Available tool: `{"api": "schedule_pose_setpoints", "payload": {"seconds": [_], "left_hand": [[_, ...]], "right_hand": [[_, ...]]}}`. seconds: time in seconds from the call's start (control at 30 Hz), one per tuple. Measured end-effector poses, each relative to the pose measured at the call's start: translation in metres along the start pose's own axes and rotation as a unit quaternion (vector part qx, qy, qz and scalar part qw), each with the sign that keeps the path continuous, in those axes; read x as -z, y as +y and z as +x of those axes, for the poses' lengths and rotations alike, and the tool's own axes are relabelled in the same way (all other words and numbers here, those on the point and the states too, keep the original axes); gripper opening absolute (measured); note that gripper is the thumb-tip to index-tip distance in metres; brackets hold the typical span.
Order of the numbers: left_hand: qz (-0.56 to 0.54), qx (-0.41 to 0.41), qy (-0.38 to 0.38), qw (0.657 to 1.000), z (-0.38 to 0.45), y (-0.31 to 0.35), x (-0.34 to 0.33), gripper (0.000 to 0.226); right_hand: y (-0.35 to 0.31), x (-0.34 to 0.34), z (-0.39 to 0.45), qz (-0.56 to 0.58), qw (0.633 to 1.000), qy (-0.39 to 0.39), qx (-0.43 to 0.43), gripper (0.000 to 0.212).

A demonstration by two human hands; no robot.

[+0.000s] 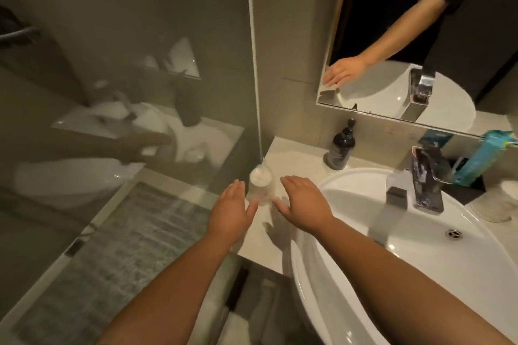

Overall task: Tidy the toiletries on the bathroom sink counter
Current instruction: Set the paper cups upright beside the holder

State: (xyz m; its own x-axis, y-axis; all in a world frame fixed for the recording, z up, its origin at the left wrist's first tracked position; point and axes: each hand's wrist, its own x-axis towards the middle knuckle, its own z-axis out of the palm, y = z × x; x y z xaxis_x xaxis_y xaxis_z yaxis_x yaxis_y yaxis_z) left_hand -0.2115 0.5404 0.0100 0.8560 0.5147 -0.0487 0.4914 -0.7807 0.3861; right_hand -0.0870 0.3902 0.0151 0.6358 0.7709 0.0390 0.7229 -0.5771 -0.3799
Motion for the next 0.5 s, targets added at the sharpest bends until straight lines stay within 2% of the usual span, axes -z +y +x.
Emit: {"api": "schedule_pose_setpoints", "payload": {"seconds": [0.17, 0.27, 0.37, 0.5], "left_hand": [[-0.073, 0.038, -0.05, 0.995, 0.041, -0.027, -0.012, 0.071], [-0.08, 0.022, -0.078, 0.993, 0.058, -0.032, -0.02, 0.07], [-0.106, -0.008, -0.09, 0.99, 0.068, -0.032, -0.025, 0.061], [-0.161, -0.043, -0.082, 0.983, 0.07, -0.026, -0.022, 0.048]], "right_hand": [[-0.002, -0.015, 0.045, 0.002, 0.999, -0.029, -0.012, 0.058], [0.002, -0.026, 0.061, 0.003, 0.998, -0.061, -0.025, 0.065], [0.008, -0.036, 0.068, 0.017, 0.994, -0.098, -0.035, 0.06], [0.013, -0.04, 0.068, 0.054, 0.993, -0.094, -0.043, 0.056]]}}
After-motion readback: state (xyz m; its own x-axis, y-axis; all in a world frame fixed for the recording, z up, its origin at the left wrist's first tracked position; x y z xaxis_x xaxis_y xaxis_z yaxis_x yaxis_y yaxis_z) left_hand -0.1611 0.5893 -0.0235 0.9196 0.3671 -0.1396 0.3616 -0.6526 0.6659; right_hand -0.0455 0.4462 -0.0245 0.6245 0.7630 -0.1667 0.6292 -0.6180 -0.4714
